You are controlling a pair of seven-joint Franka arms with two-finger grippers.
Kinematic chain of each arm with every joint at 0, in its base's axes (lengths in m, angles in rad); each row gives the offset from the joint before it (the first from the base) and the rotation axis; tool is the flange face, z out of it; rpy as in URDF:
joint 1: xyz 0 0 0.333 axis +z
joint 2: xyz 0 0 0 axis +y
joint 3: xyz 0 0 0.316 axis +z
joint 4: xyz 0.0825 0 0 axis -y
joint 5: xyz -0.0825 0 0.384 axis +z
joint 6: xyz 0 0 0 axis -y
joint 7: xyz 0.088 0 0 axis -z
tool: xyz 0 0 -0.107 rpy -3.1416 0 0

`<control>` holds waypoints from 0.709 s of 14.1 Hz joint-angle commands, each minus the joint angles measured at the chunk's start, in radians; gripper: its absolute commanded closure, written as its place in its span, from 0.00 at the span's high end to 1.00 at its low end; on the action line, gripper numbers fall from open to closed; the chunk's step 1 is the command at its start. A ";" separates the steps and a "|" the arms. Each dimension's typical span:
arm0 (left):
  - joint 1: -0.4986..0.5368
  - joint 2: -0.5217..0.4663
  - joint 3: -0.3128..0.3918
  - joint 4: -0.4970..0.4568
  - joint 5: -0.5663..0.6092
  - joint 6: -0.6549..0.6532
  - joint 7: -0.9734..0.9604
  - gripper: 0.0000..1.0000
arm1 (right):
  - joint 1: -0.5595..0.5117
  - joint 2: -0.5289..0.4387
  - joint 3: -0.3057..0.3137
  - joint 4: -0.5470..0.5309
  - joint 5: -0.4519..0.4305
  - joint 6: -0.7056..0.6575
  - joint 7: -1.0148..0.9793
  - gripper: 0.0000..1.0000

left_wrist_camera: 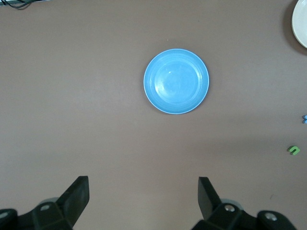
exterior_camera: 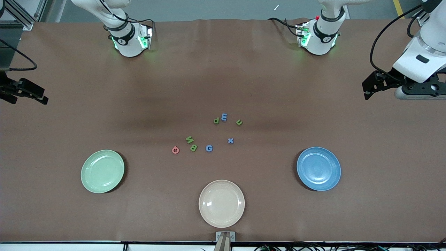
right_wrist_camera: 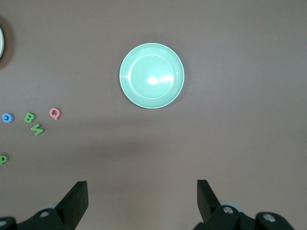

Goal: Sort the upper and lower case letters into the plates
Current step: 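Reach both grippers from rest toward the foam letters in the middle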

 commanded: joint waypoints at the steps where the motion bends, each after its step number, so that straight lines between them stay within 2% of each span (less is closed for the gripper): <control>1: 0.003 0.012 -0.005 0.020 0.007 -0.006 0.009 1.00 | -0.009 0.005 0.007 0.010 0.014 -0.011 0.005 1.00; 3: 0.007 0.034 -0.004 0.030 0.016 -0.006 0.016 1.00 | -0.009 0.003 0.007 0.010 0.011 -0.017 0.005 1.00; 4: 0.000 0.064 -0.004 0.057 0.007 -0.006 0.018 1.00 | -0.009 0.005 0.007 0.010 0.012 -0.020 0.005 1.00; 7: -0.014 0.149 -0.011 0.060 0.002 0.006 -0.019 1.00 | -0.011 0.005 0.007 0.010 0.015 -0.019 0.006 1.00; 10: -0.078 0.242 -0.019 0.040 -0.018 0.086 -0.204 1.00 | 0.001 0.046 0.010 0.004 0.018 -0.040 0.003 1.00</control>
